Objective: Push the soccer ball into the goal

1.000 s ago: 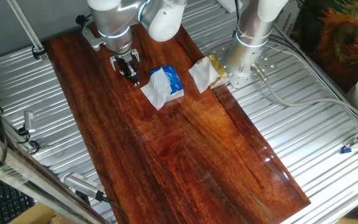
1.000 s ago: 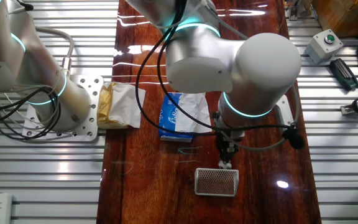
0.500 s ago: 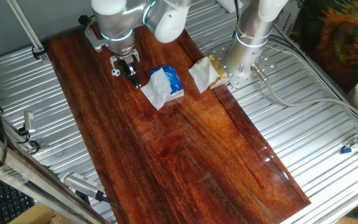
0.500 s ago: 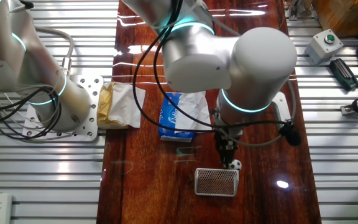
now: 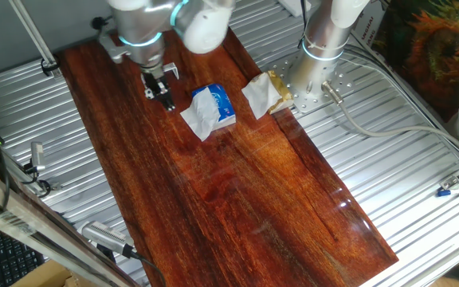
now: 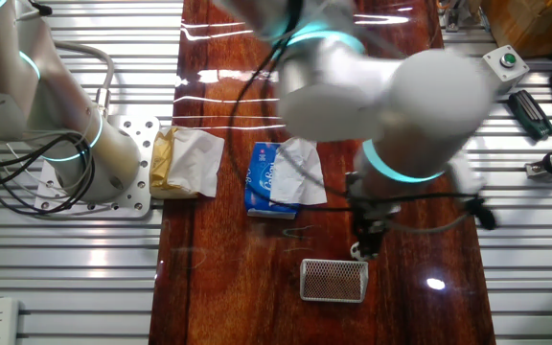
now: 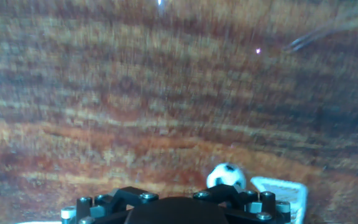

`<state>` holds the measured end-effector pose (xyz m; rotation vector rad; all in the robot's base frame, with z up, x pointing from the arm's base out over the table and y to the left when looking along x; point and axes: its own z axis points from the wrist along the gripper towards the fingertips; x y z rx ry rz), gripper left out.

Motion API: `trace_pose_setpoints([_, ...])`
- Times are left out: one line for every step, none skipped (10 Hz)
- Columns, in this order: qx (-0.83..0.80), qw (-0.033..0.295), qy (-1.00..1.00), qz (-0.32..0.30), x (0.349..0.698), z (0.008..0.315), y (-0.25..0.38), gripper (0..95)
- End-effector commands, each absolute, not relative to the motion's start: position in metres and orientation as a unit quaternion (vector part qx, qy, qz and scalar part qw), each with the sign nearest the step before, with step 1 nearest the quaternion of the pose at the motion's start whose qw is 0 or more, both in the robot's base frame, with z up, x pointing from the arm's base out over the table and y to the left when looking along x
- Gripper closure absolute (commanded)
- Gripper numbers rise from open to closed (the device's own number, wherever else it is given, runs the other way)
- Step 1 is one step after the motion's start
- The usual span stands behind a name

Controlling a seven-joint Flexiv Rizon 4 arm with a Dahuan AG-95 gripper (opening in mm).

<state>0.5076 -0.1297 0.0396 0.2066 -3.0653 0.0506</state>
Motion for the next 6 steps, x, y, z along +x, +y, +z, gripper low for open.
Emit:
trace_pose_setpoints([0.066,0.037,-0.997,0.007,0.518,0.042,-0.131,19.0])
trace_pose_setpoints([0.065,0.039,-0.997,0.011,0.522,0.043,-0.131,38.0])
trace_pose_setpoints([0.058,0.039,-0.997,0.014,0.524,0.044,-0.131,95.0])
trace_pose_setpoints([0.056,0.038,-0.998,0.015,0.528,0.042,-0.132,95.0])
trace_pose_setpoints([0.056,0.038,-0.998,0.014,0.530,0.040,-0.132,95.0])
trace_pose_setpoints([0.057,0.037,-0.998,0.013,0.531,0.037,-0.133,95.0])
